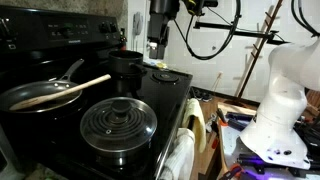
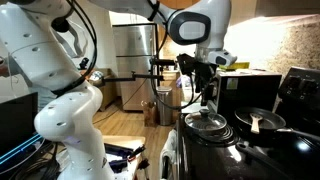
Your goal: Place the lid on the pot
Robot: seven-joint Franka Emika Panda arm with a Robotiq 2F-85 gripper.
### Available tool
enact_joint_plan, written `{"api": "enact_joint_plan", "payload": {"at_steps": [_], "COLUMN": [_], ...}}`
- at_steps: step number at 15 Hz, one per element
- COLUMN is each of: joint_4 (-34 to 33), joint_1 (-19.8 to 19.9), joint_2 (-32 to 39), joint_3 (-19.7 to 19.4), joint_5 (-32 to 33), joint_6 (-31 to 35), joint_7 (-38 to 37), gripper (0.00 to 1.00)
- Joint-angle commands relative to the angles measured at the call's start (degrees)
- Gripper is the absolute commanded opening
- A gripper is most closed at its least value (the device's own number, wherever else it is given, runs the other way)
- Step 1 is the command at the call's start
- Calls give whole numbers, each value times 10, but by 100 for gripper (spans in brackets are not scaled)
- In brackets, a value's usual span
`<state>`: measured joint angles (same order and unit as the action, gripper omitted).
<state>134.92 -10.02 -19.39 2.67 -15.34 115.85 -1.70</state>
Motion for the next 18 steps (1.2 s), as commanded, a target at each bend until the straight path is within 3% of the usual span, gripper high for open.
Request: {"api": "enact_joint_plan", "payload": {"at_steps": [1,7,12,18], "joint_4": [-1,-15,-66,-136], "joint_1": [11,31,14,3], "joint_2": [0,39,118,206], "joint_3": [10,47,55,75], "joint_5": [-3,115,102,126], "joint_6": [-2,67,97,84], "joint_7": [3,-57,-42,-57], "gripper": [100,100,100,100]}}
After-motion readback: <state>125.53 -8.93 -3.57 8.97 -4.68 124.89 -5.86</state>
